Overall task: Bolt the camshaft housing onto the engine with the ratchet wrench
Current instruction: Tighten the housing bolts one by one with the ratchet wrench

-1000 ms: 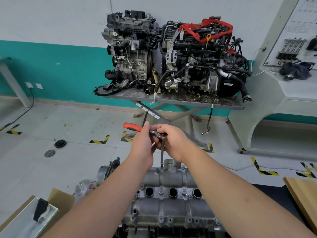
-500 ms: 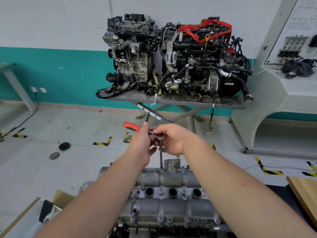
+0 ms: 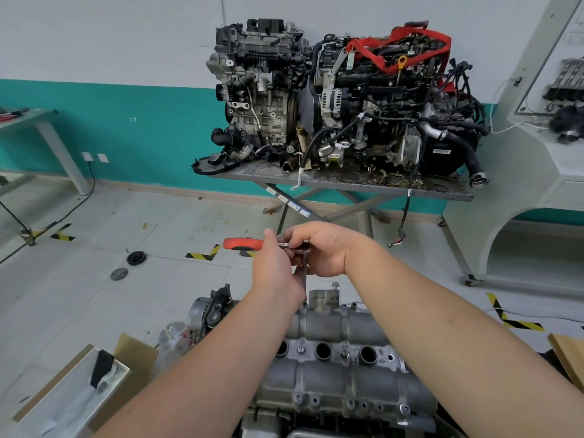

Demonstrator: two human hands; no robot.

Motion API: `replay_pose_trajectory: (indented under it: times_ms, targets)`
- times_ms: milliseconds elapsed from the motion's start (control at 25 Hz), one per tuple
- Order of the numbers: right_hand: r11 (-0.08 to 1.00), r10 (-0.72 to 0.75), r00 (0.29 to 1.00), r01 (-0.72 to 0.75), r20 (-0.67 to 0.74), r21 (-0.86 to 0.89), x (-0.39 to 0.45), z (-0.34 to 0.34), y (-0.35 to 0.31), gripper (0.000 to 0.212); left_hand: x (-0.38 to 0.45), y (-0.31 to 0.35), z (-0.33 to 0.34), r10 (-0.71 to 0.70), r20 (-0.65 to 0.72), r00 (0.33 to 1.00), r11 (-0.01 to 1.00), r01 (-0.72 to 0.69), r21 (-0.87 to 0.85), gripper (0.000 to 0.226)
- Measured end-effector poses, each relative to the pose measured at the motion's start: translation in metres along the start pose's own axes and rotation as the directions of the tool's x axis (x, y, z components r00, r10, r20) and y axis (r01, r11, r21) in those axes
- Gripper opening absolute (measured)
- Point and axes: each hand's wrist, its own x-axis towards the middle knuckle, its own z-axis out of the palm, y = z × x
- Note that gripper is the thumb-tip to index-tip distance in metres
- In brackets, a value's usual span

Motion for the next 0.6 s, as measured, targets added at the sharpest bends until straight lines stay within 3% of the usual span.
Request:
replay_pose_trajectory:
  times_ms: [160,280,360,440,520,600]
  targets:
    - [0.985,-0.155,0.988,0.156,-0.023,0.076,-0.005,0.004,0.012,0.024,0.009,0.014,0.003,0.007,0.107,0.994,0.929,-0.046,0.368,0.027]
    - [0.941,-0.306,0.945,0.318,-0.112,0.112,-0.01,0.006,0.028,0.018,0.016,0.035,0.01,-0.078,0.203,0.976,0.679,-0.097,0.728,0.027]
    - [0.934,-0.332,0.935,0.344,-0.125,0.095,-0.014,0.002,0.033,0.016,0.018,0.046,0.02,-0.12,0.235,0.965,0.417,-0.165,0.894,0.029]
    - [0.942,-0.33,0.941,0.334,-0.076,0.044,-0.019,-0.003,0.038,0.013,0.017,0.049,0.034,-0.108,0.286,0.952,0.071,-0.28,0.957,0.03]
    - [0.945,-0.326,0.944,0.325,-0.047,-0.042,-0.023,-0.005,0.045,0.021,0.014,0.042,0.046,-0.066,0.45,0.89,-0.338,-0.445,0.83,0.031]
    - [0.941,-0.324,0.934,0.302,-0.15,-0.153,-0.022,-0.006,0.054,0.032,0.014,0.027,0.052,-0.077,0.631,0.772,-0.574,-0.552,0.605,0.027]
